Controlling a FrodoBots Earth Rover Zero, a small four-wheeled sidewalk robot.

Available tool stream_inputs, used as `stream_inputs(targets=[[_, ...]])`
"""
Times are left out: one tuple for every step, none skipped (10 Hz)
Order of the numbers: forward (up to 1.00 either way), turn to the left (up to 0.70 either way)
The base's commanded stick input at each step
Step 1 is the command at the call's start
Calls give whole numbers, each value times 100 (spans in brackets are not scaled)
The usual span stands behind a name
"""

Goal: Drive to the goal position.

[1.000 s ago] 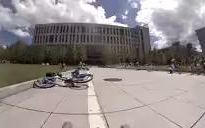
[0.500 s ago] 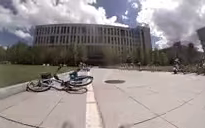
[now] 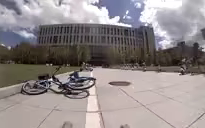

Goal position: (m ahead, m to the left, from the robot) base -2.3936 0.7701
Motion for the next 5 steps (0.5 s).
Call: stream_inputs(targets=[[70,2],[70,2],[70,2],[70,2],[70,2]])
